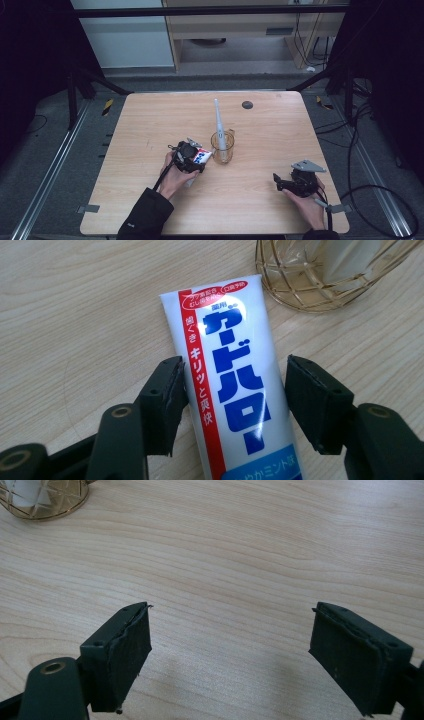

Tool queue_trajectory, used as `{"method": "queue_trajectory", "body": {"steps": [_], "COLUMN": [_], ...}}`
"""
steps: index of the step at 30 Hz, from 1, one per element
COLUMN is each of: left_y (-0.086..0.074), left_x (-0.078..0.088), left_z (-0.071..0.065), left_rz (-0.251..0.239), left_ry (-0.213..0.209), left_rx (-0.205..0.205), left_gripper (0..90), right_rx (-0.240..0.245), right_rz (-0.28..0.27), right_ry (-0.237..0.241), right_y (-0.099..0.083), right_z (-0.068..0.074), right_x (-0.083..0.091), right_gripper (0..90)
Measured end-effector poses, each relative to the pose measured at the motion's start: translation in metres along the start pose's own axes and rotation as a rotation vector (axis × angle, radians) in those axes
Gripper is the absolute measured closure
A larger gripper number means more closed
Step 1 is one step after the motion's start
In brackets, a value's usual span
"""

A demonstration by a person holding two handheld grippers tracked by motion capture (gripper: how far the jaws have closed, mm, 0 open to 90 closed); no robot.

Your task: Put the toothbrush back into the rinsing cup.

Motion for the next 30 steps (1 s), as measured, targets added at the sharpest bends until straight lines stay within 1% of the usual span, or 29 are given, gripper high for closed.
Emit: {"method": "queue_trajectory", "body": {"steps": [2,3,9,11,14,16,17,19,22,24,26,27,30], "left_y": [0.000,0.000,0.000,-0.001,-0.001,-0.001,-0.001,-0.003,-0.003,-0.003,-0.003,-0.004,-0.005], "left_x": [-0.001,-0.001,-0.005,-0.006,-0.007,-0.007,-0.007,-0.006,-0.003,-0.001,0.001,0.002,0.006], "left_z": [0.001,0.001,0.002,0.003,0.002,0.001,0.001,0.002,0.004,0.004,0.002,0.002,0.002], "left_rz": [0.000,0.002,0.004,0.003,0.007,0.006,0.005,-0.008,-0.023,-0.031,-0.042,-0.039,-0.031], "left_ry": [-0.006,-0.008,-0.011,-0.014,-0.006,0.001,-0.004,-0.010,-0.022,-0.024,-0.009,-0.003,-0.015], "left_rx": [0.010,0.007,0.019,0.031,0.033,0.034,0.036,0.044,0.069,0.066,0.045,0.034,0.032], "left_gripper": [40.4,40.1,39.4,39.3,39.9,41.7,43.2,48.9,55.4,60.9,64.5,65.4,66.7], "right_rx": [0.004,0.003,0.005,0.004,0.006,0.006,0.006,0.003,0.002,0.003,0.004,0.003,0.005], "right_rz": [0.000,0.001,0.002,0.004,0.002,0.003,0.003,0.003,0.004,0.003,0.002,0.002,0.002], "right_ry": [-0.002,-0.001,-0.002,-0.002,-0.004,-0.004,-0.004,-0.003,-0.002,-0.004,-0.004,-0.005,-0.006], "right_y": [0.000,0.000,0.000,0.000,0.000,0.000,0.000,0.000,0.000,0.000,0.000,0.000,0.000], "right_z": [0.000,0.000,0.001,0.001,0.001,0.001,0.001,0.001,0.001,0.001,0.001,0.000,0.000], "right_x": [0.000,0.000,0.000,-0.001,-0.001,0.000,0.000,0.000,0.000,0.000,0.000,0.000,0.000], "right_gripper": [16.6,16.7,16.6,16.6,16.7,16.7,16.7,16.6,16.7,16.7,16.7,16.6,16.7]}}
Point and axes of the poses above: each handheld gripper's, and its own axes: x roughly backward along the jaws, y roughly out of its top, z roughly to its left, the point moved 4 cm from there along -x, roughly forward along the jaws, and after that the axes turned 1 degree about -x, right-handed, at the moved point
